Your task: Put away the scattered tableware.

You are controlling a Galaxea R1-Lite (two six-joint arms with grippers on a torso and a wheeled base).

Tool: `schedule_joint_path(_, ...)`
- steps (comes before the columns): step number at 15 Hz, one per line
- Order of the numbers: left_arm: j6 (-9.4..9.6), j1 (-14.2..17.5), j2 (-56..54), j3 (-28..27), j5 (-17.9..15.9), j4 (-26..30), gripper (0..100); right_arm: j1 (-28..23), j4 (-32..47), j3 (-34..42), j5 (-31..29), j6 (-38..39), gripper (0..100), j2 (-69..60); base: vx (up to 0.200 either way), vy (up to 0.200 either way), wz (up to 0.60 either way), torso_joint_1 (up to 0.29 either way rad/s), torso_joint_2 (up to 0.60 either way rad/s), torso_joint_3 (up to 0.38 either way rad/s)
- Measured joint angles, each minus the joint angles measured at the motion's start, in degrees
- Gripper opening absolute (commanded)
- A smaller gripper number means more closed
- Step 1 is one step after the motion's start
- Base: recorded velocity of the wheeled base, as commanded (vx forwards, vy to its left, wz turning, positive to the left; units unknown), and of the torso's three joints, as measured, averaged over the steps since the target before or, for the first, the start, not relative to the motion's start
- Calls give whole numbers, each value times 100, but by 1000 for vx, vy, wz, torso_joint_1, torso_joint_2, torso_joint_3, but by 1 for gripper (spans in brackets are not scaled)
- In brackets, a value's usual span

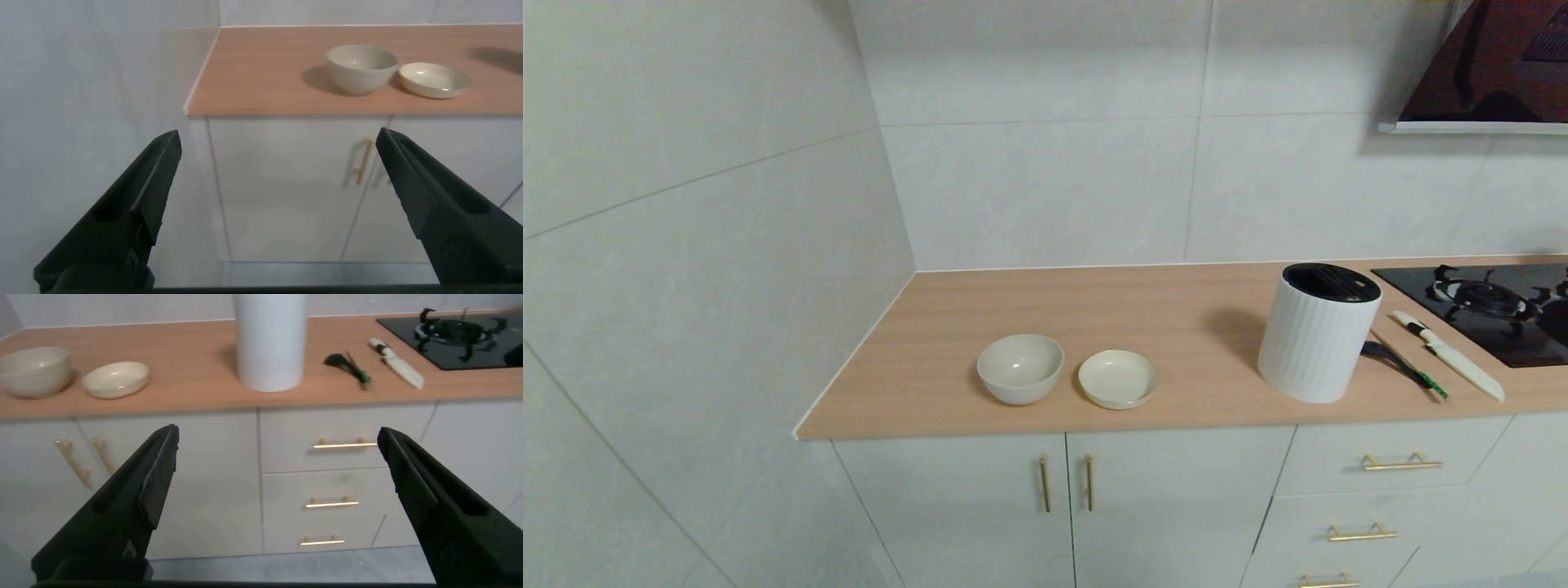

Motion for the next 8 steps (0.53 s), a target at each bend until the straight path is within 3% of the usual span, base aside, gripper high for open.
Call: schedule_joint_path(8,2,4,0,0,-5,0,100,4,1,0,2,2,100,0,0,0,0,0,0,0)
